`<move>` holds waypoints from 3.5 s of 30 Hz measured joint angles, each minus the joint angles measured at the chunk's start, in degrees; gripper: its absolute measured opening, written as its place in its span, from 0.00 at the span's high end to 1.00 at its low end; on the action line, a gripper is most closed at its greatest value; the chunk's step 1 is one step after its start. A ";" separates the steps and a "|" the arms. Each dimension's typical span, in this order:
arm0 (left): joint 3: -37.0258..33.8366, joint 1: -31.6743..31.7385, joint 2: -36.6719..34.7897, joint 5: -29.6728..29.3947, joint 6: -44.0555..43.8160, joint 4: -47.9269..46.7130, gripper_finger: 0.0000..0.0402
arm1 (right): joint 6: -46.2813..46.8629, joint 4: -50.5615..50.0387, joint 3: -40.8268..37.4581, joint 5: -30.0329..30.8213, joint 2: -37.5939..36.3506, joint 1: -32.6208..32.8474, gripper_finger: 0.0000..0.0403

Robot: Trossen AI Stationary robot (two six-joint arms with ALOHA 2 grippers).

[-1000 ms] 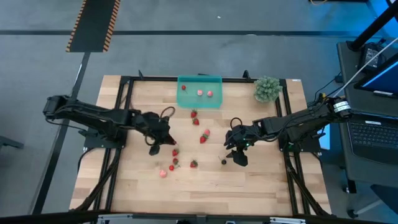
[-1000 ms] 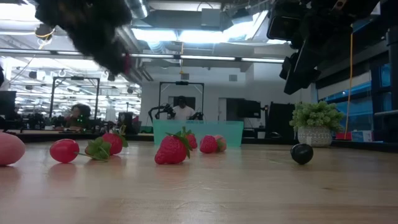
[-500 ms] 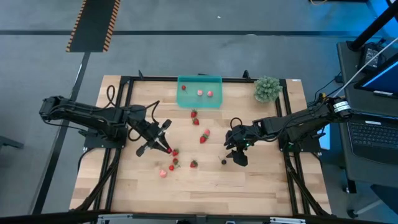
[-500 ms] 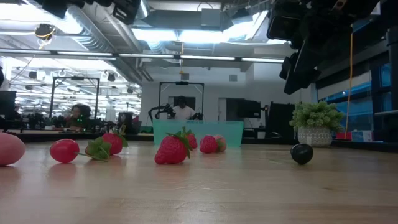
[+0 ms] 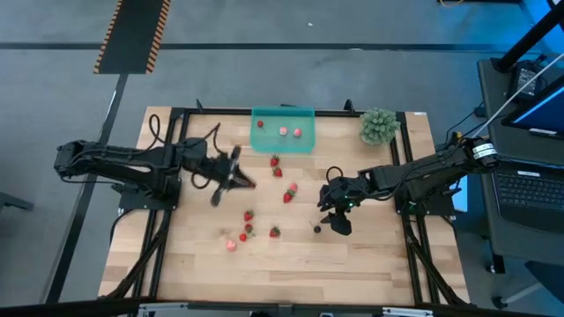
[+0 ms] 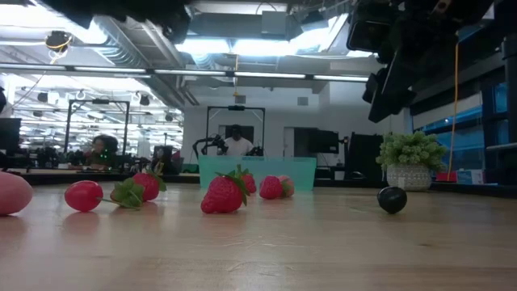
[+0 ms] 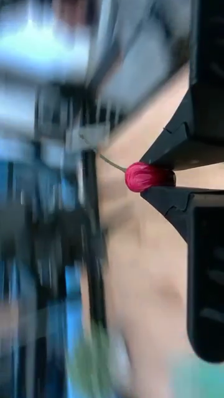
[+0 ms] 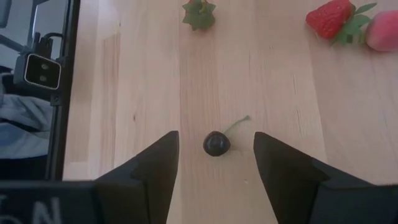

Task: Pick and placing Produce into tupperware
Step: Put the red cherry into the green container

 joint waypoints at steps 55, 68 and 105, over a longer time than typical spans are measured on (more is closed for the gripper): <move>54.46 32.01 64.72 -20.17 -2.53 -45.25 0.93 | -3.08 0.02 0.02 0.00 0.00 0.00 0.48; 56.78 34.46 68.61 -23.47 -2.29 -45.53 0.93 | -3.09 0.02 0.02 0.00 0.00 0.00 0.48; 56.76 34.88 68.52 -20.89 -2.23 -48.54 0.72 | -2.98 0.00 0.02 0.00 0.00 -0.01 0.48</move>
